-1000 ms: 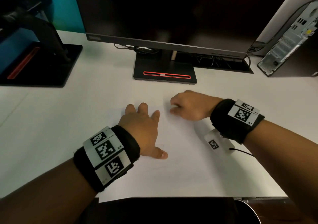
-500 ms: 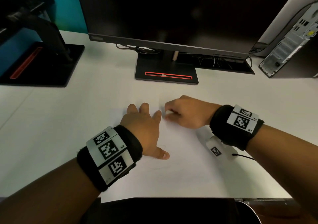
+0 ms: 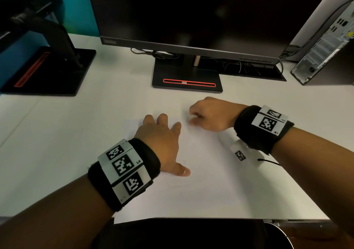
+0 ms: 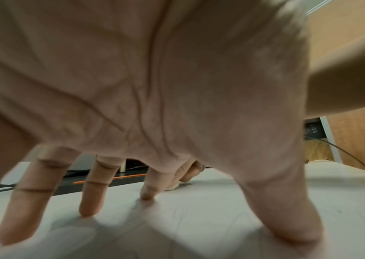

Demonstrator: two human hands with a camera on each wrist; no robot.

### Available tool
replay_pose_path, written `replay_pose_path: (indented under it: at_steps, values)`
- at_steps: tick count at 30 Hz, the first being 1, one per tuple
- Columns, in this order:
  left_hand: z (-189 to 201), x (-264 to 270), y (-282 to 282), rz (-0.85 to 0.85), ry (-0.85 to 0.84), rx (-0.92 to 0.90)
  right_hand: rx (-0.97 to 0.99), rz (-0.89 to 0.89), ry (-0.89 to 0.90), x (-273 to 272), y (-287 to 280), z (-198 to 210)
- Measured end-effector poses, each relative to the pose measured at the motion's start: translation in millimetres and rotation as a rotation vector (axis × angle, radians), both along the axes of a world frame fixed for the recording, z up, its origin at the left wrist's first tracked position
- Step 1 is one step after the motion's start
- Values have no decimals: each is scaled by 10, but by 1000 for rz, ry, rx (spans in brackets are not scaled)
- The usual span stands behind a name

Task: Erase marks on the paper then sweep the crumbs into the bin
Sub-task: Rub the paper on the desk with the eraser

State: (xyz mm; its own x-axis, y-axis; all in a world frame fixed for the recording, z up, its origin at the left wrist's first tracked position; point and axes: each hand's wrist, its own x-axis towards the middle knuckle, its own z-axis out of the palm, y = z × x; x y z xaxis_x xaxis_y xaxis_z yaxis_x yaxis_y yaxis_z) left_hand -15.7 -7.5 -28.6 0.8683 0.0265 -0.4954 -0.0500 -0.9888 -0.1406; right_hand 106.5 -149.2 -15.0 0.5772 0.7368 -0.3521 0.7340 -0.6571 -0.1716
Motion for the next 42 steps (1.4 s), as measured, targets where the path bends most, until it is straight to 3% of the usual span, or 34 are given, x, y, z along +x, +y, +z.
replay_pose_path:
  at_steps: [2, 7, 13, 17, 23, 27, 32, 35, 38, 42]
  values:
    - [-5, -9, 4, -2, -6, 2, 17, 4, -31, -31, 43, -44]
    - [6, -17, 3, -18, -13, 18, 15, 99, 101, -205, 32, -14]
    - [13, -30, -5, -8, -22, 18, 37, -6, -35, -37, 36, -68]
    - [27, -44, -23, 0, -29, 26, 32, 91, 81, -167, 2, -72]
    - [20, -49, -11, 17, -30, 34, 54, -5, -52, -49, 35, -66]
    - [17, -50, -5, 13, -23, 40, 28, 83, 68, -170, 15, -47]
    - [21, -45, -3, 7, -22, 45, 21, -27, -57, 18, 36, -24]
    - [13, -49, 3, 5, -22, 45, 100, 68, 22, -128, 74, -103]
    - [10, -50, 7, 1, -10, 50, 57, 99, 106, -154, 27, -51]
    - [11, -47, 6, 8, -14, 41, 34, 19, -41, -25, 37, -31]
